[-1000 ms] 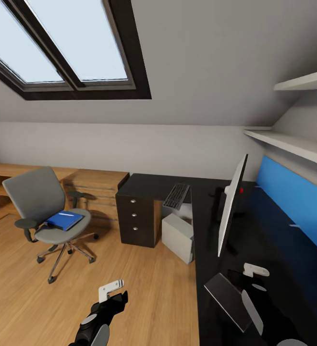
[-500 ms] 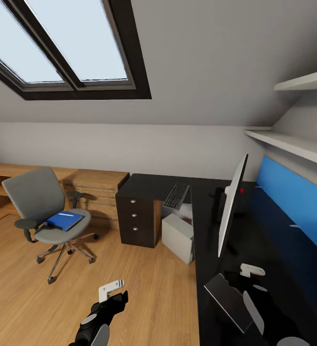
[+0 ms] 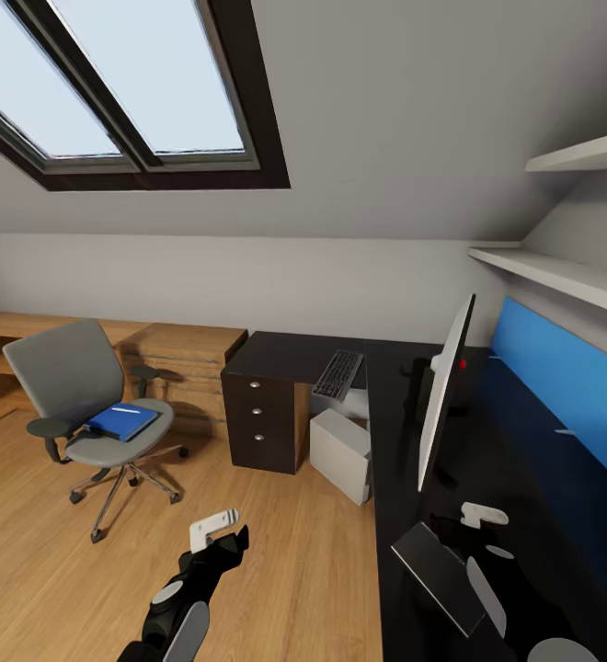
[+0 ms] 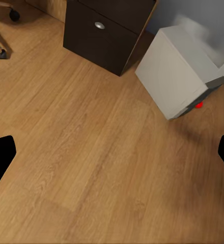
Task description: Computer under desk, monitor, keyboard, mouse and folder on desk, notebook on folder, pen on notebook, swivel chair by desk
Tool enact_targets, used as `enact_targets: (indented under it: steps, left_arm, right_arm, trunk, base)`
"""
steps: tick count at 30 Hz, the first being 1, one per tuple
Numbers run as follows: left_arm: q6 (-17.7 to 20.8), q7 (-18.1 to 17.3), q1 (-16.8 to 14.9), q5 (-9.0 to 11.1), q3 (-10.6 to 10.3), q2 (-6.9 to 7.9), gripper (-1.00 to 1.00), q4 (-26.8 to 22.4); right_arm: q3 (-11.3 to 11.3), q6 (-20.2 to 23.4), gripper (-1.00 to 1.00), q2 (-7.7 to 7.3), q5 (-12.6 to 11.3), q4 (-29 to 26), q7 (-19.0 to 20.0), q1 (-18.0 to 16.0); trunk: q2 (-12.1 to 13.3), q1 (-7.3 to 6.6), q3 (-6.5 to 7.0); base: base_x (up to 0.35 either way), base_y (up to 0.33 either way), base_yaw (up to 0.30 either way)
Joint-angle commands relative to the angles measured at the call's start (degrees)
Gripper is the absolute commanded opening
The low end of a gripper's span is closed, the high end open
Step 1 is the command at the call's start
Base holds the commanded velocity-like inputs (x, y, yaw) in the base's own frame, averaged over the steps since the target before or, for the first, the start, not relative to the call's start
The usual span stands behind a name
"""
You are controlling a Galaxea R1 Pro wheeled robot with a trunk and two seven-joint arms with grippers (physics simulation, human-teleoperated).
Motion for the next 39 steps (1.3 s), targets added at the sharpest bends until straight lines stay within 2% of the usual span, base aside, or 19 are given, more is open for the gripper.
enact_targets:
  steps: [1,9,15,22,27,39]
  left_arm:
    - [0.2,0.5,0.0,0.5,-0.1,0.02,1.00,-0.3]
    - [0.2,0.5,-0.1,0.5,-0.1,0.05,1.00,-0.5]
    - [0.1,0.4,0.0,0.6,0.1,-0.24,1.00,0.8]
    - [0.1,0.5,0.0,0.7,0.0,0.57,1.00,-0.4]
    - [0.2,0.5,0.1,0.7,-0.1,0.64,1.00,-0.5]
    - [0.2,0.5,0.1,0.7,-0.1,0.66,1.00,-0.5]
  right_arm:
    - [0.1,0.3,1.00,-0.05,-0.5,-0.2,-0.2,0.0]
    - [0.3,0.2,1.00,0.11,-0.5,-0.9,-0.2,0.0]
    - [2.2,0.1,1.00,0.59,-0.5,-2.1,1.3,0.0]
    - [4.1,0.1,1.00,1.24,-0.3,-2.1,0.4,0.0]
    - [4.3,0.1,1.00,1.28,-0.3,-2.1,0.4,0.0]
    - [4.4,0.1,1.00,1.29,-0.2,-2.1,0.3,0.0]
  trunk:
    - [-0.5,0.24,-0.28]
    - [-3.7,2.00,-1.72]
    - [-3.7,1.99,-1.71]
    - [-3.7,1.99,-1.71]
    - [-3.7,1.99,-1.71]
    - [-8.5,4.63,-3.87]
  base:
    - [0.000,0.000,0.000]
    - [0.000,0.000,0.000]
    - [0.000,0.000,0.000]
    - [0.000,0.000,0.000]
    - [0.000,0.000,0.000]
    - [0.000,0.000,0.000]
